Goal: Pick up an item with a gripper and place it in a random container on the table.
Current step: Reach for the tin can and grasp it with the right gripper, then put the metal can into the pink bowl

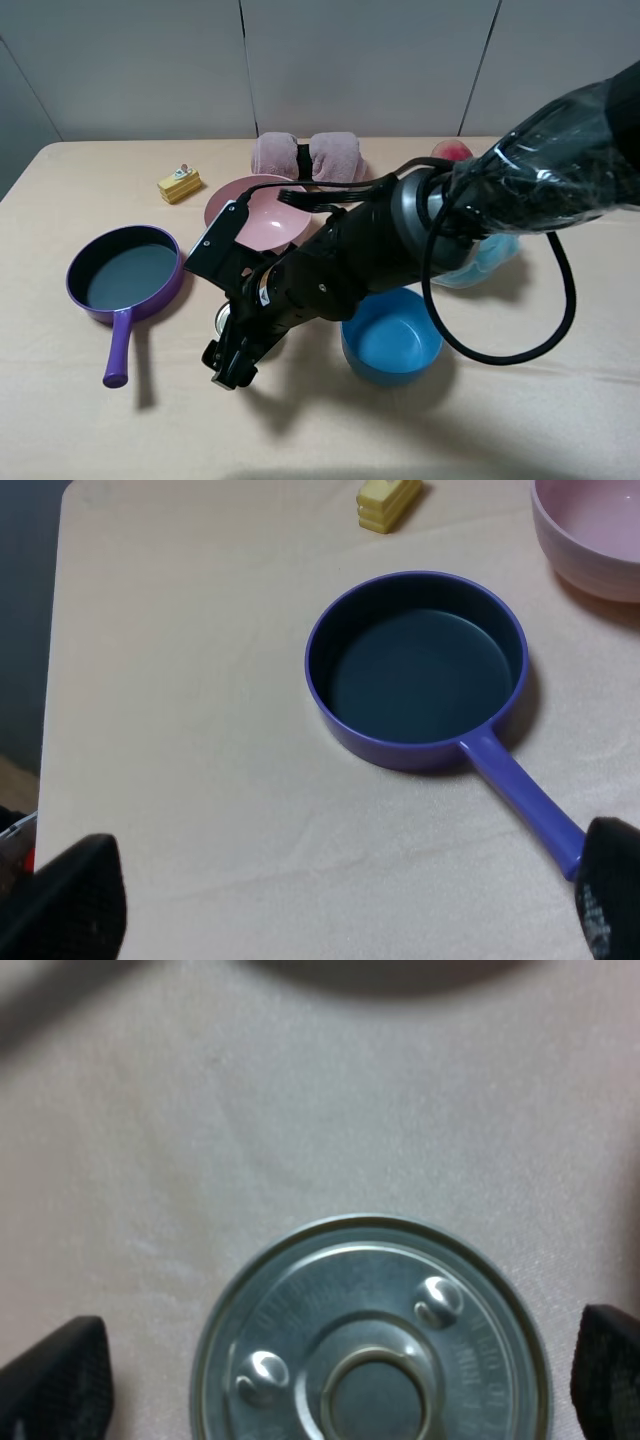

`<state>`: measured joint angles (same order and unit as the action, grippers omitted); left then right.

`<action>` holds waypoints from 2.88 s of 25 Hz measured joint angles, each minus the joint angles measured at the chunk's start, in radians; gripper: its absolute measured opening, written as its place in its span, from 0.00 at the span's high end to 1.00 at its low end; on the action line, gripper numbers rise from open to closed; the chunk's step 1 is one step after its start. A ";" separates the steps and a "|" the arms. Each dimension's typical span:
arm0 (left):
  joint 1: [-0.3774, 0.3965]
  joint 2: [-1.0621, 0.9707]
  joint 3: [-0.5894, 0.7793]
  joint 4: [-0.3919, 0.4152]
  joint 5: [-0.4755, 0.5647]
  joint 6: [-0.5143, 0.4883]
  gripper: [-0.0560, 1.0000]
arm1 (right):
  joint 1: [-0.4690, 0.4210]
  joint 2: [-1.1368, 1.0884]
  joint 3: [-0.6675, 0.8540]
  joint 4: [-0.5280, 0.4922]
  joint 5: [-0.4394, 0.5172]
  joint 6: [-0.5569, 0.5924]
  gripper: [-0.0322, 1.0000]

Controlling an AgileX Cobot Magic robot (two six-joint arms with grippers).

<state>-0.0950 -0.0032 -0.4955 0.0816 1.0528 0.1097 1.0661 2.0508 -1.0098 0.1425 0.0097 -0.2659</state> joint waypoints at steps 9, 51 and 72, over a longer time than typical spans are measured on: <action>0.000 0.000 0.000 0.000 0.000 0.000 0.09 | 0.000 0.015 -0.001 0.004 -0.010 0.000 0.30; 0.000 0.000 0.000 0.000 0.000 0.000 0.09 | 0.000 0.028 -0.001 0.002 -0.027 0.000 0.49; 0.000 0.000 0.000 0.000 0.000 0.000 0.09 | 0.000 -0.107 0.000 -0.047 0.117 0.000 0.49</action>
<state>-0.0950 -0.0032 -0.4955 0.0816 1.0528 0.1097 1.0661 1.9440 -1.0098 0.0954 0.1270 -0.2659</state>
